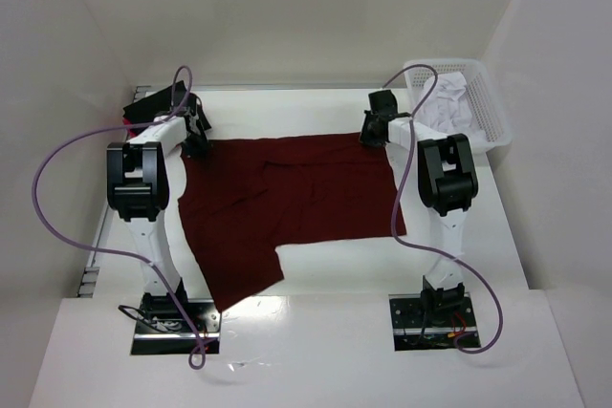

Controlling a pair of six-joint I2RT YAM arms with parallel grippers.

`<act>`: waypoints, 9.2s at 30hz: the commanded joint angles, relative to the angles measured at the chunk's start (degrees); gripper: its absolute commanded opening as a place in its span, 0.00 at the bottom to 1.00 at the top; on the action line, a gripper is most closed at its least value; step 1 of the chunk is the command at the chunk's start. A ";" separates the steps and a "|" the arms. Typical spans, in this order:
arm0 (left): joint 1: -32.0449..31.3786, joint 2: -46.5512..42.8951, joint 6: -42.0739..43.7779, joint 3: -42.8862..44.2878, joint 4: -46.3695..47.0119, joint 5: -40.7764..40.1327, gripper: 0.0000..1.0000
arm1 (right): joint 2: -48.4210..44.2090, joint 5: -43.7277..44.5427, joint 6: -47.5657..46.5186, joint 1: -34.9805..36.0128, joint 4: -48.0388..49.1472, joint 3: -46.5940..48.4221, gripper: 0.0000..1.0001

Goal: Fold and stack the t-shirts
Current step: Fold the flattened tshirt in 1/3 of the way, then grap the side of the flattened tshirt closest away from the robot with both arms, then fold the other side of the tshirt into a rectangle

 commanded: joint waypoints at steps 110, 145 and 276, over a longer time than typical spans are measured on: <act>-6.19 -67.22 -52.55 -61.58 -12.39 -8.60 0.46 | -72.75 4.36 39.37 -3.47 -16.93 -51.00 1.00; -6.19 -70.82 -54.83 -62.64 -12.39 -8.60 0.00 | -72.53 -1.66 46.54 -0.19 -26.41 -59.95 0.84; -5.66 -39.57 -28.83 -29.77 9.32 -18.80 0.00 | -57.04 1.71 39.33 -6.63 -4.78 -44.28 0.00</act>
